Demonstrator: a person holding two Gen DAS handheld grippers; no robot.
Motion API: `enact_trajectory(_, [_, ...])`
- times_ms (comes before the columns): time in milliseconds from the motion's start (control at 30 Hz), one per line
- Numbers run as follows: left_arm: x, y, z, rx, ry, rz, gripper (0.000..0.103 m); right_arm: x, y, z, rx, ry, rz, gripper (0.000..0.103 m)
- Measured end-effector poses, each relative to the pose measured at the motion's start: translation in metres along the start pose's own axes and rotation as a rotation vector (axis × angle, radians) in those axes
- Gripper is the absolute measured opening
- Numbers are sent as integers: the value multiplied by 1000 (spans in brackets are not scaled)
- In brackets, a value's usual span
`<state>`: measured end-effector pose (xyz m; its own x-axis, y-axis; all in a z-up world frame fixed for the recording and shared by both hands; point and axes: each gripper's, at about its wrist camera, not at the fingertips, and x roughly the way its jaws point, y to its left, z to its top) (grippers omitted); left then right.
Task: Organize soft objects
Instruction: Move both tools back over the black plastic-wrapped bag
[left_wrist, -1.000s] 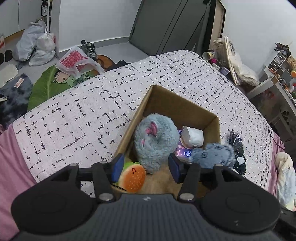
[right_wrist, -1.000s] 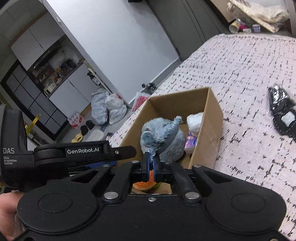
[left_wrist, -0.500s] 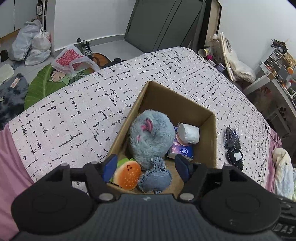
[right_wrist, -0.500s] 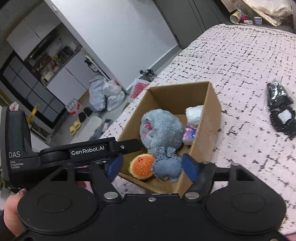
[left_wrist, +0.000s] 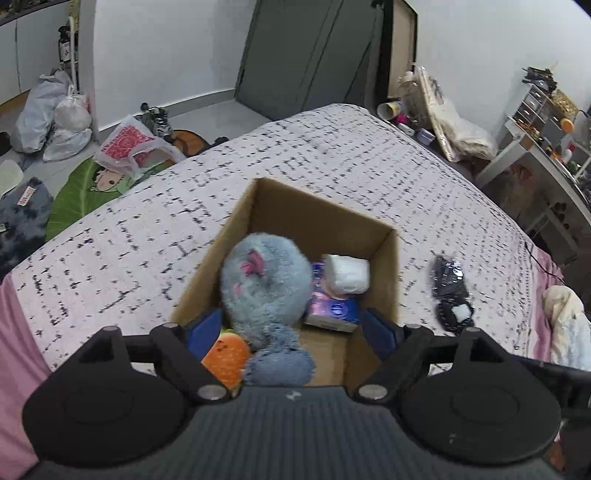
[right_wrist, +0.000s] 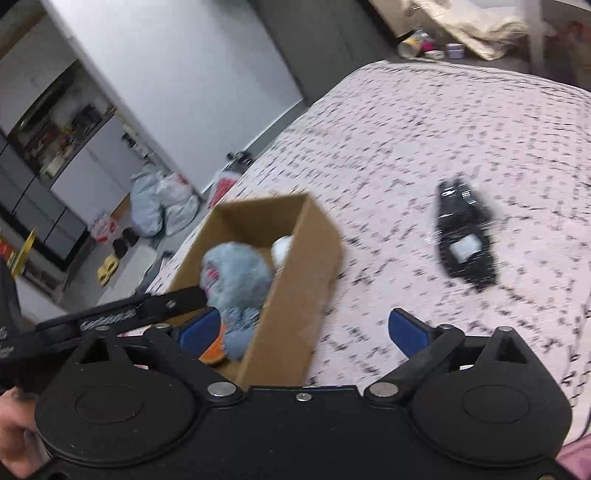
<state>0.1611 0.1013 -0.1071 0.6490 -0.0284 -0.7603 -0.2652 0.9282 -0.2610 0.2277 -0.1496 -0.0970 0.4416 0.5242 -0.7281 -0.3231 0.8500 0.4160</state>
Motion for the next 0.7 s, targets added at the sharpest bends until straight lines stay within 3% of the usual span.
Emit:
enact_trajectory(167, [-3, -20, 9, 11, 13, -26, 83, -9, -31, 8, 79, -36, -57, 103])
enact_trajectory(400, [-3, -60, 21, 102, 14, -36, 83, -9, -72, 10, 226, -43, -75, 103])
enact_trajectory(700, [6, -105, 30, 173, 20, -42, 83, -8, -96, 10, 292, -97, -123, 103])
